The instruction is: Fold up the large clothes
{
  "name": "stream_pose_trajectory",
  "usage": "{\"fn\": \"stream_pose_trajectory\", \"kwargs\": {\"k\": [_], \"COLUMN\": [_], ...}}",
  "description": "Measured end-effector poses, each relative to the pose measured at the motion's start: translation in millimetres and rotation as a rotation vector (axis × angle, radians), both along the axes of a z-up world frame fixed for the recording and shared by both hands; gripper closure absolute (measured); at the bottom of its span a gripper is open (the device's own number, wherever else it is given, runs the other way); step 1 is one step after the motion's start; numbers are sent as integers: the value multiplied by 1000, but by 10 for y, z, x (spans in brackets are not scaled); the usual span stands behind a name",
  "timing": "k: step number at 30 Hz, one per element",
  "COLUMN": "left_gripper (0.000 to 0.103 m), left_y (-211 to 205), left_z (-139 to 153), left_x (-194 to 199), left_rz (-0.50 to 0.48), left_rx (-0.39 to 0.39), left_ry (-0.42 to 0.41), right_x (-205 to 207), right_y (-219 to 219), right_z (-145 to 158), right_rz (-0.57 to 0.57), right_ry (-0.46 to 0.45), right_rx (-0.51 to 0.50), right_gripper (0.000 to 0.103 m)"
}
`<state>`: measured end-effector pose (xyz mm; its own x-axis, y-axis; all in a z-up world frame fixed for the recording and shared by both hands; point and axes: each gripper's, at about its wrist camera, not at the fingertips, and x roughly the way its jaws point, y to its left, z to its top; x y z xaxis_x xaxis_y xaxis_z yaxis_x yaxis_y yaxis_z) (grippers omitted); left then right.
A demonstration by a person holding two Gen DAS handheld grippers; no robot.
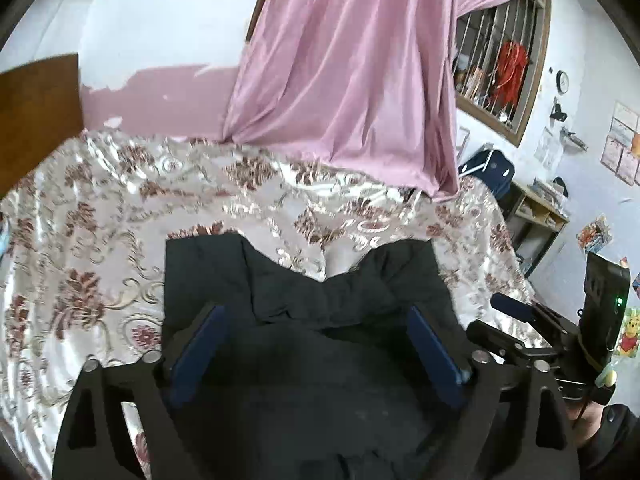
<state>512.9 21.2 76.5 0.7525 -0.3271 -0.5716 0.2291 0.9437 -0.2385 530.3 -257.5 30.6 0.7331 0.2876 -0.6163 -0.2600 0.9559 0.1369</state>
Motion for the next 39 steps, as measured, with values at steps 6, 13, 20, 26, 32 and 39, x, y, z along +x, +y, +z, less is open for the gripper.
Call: {"fn": "stream_pose_trajectory", "kwargs": {"k": [6,13,20,26,32,39], "left_gripper": [1,1,1,0,0,0], "left_y": [-21,-57,-70,4,170,270], "left_z": [394,584,647,638,511,257], "left_x": [-625,-1357,-1957,-2385,-2725,-2955], "left_rz": [42,66,96,129,181,196], "left_rx": [23,30,89,174,157,170], "left_ry": [-96,-182,-245,-279,-269,-255], "right_x": [-584,-1219,-1711,-2007,-2289,-2686], "right_y": [-57,-69,-172,-268,-276,-170], "right_z": [582,980,1099,1018,885,709], "right_rz": [-14,-2,6,-5,-4,26], "right_ry": [-107,-179,-210,-202,-216,-243], "right_rx": [16,23,38,81,56,-13], "right_gripper": [2,2,2,2,2,2]}}
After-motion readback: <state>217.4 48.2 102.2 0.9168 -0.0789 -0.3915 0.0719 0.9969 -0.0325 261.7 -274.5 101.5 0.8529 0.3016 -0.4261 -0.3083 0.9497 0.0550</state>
